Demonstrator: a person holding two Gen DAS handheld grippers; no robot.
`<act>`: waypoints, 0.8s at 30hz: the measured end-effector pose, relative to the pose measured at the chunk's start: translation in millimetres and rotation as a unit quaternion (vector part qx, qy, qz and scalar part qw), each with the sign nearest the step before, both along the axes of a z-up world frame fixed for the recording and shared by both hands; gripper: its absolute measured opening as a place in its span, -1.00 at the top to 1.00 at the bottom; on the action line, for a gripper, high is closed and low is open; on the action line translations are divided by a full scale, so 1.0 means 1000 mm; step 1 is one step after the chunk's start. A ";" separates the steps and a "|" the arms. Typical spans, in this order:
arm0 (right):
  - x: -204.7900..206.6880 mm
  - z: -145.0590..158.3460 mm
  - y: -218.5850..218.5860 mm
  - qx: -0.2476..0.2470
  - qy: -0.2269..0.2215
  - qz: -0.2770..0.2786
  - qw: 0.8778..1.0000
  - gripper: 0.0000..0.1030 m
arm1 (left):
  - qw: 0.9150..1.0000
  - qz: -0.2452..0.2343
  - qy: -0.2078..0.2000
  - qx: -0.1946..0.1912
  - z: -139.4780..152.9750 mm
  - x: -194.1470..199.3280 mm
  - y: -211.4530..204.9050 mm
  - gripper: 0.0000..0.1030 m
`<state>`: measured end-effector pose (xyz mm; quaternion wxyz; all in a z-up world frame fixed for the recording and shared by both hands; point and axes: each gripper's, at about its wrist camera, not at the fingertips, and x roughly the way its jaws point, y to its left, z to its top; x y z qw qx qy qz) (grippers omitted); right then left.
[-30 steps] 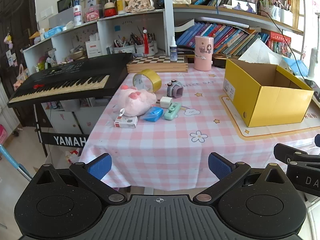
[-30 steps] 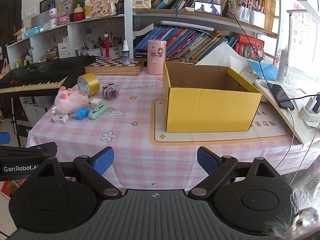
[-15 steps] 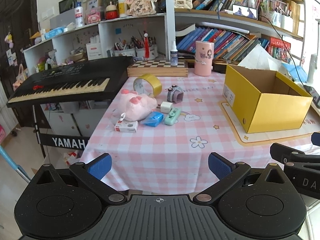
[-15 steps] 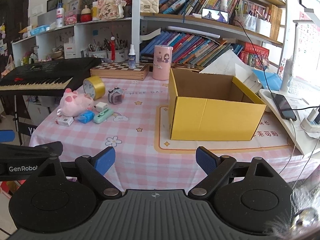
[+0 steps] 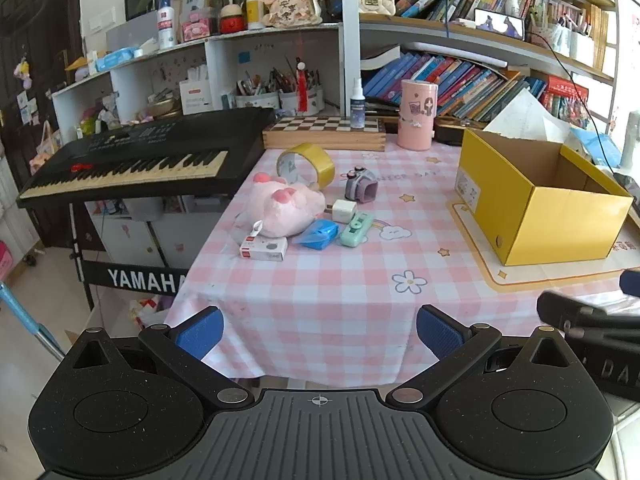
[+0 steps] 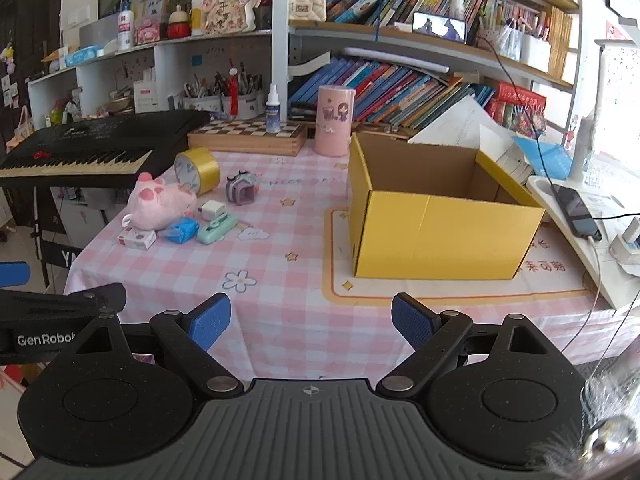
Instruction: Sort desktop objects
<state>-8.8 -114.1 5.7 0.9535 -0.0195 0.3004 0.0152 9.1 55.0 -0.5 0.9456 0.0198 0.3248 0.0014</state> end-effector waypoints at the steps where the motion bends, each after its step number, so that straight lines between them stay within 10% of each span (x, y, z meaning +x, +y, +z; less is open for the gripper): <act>1: 0.001 -0.001 0.000 0.000 0.004 0.003 1.000 -0.69 | 1.000 0.000 0.001 -0.002 -0.001 0.001 0.000 -1.00; 24: 0.118 -0.034 0.036 0.012 0.064 0.077 0.995 -0.64 | 0.996 0.058 0.074 -0.013 -0.036 0.086 0.040 -0.99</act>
